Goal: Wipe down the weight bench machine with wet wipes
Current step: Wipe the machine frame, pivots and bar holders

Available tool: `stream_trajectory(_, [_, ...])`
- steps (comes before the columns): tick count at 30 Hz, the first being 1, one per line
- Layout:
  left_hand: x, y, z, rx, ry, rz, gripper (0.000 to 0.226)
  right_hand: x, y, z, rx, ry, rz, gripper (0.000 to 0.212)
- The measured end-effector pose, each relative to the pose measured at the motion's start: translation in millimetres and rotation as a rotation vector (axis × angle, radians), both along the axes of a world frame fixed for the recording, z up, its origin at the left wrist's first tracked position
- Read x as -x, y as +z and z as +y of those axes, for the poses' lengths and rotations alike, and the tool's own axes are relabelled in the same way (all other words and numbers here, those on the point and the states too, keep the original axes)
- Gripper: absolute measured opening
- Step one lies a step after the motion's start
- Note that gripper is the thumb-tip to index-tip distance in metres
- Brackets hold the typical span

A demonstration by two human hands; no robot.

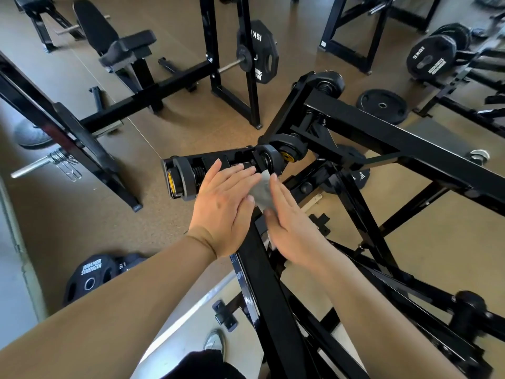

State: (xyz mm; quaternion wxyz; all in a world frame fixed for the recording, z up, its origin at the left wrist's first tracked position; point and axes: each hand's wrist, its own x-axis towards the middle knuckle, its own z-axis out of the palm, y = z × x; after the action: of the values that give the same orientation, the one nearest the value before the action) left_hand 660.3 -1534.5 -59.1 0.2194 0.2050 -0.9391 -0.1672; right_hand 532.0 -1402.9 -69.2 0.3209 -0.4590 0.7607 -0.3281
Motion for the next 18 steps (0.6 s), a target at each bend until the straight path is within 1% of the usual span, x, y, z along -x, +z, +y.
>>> stream_trajectory(3, [0, -1, 0, -0.006, -0.003, 0.007, 0.046, -14, -3, 28, 0.007, -0.010, -0.047, 0.067])
stream_trajectory(5, [1, -2, -1, -0.008, -0.009, 0.009, 0.045, -28, -6, 43, 0.009, -0.022, -0.092, 0.067])
stream_trajectory(8, [0, -2, -1, -0.005, -0.009, -0.004, 0.046, -33, -2, 33, 0.000, -0.068, -0.147, 0.070])
stream_trajectory(11, [1, -2, -1, 0.000, -0.016, -0.008, 0.046, -12, 5, -3, -0.045, -0.081, -0.057, 0.072])
stream_trajectory(13, [0, -2, -1, 0.001, -0.017, -0.012, 0.046, 1, 6, -18, -0.050, -0.109, -0.091, 0.072])
stream_trajectory(18, [1, -3, -3, 0.014, -0.019, -0.005, 0.046, -11, 4, 4, -0.037, -0.133, -0.108, 0.071])
